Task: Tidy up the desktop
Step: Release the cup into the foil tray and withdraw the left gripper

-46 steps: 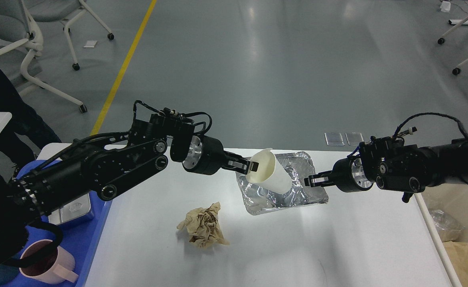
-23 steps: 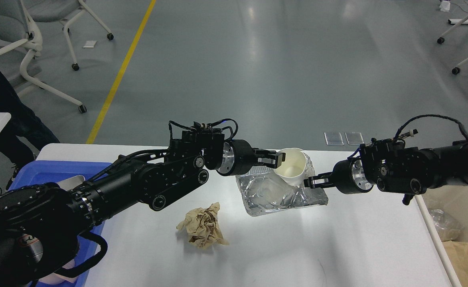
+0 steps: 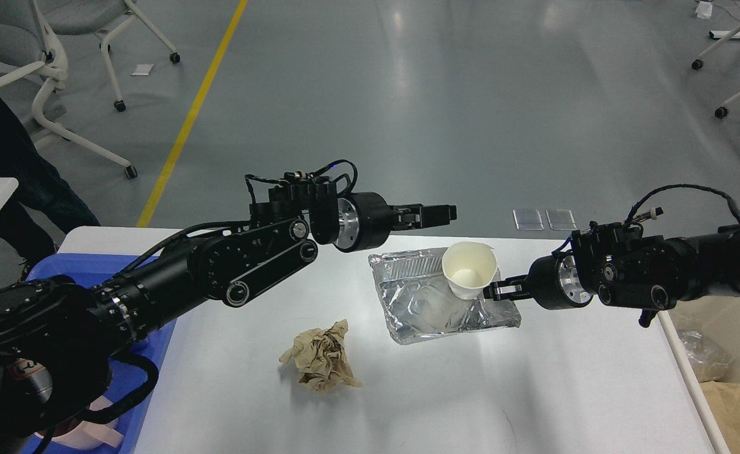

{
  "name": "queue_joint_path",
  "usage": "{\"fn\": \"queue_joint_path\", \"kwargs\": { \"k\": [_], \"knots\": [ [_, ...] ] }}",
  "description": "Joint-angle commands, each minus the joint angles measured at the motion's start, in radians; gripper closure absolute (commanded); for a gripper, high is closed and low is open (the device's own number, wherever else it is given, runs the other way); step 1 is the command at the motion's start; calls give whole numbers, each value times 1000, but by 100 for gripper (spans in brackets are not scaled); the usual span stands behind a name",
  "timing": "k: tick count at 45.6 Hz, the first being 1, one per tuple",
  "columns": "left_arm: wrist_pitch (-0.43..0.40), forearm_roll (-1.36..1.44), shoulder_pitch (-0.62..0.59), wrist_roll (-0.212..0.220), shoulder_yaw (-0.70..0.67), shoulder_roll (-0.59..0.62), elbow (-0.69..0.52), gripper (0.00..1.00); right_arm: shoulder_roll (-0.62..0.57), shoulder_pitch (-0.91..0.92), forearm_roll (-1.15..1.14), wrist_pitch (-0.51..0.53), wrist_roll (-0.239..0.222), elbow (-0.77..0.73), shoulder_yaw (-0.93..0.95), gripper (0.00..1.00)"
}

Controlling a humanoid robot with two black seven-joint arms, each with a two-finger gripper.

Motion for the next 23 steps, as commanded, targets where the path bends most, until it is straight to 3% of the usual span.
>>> {"fn": "queue_joint_path", "kwargs": {
  "k": [1,12,23],
  "knots": [
    [6,-96,-18,0,-44,67,-6,12,-13,-1,0,0,0,0,-4,100],
    [-12,-185,-28,-2,-40,290,-122,10,-16,-15,2,2,1,1,-5,100],
    [-32,-185,58,10,88,671,-461,10,-15,-15,0,3,1,1,-5,100]
  ]
}}
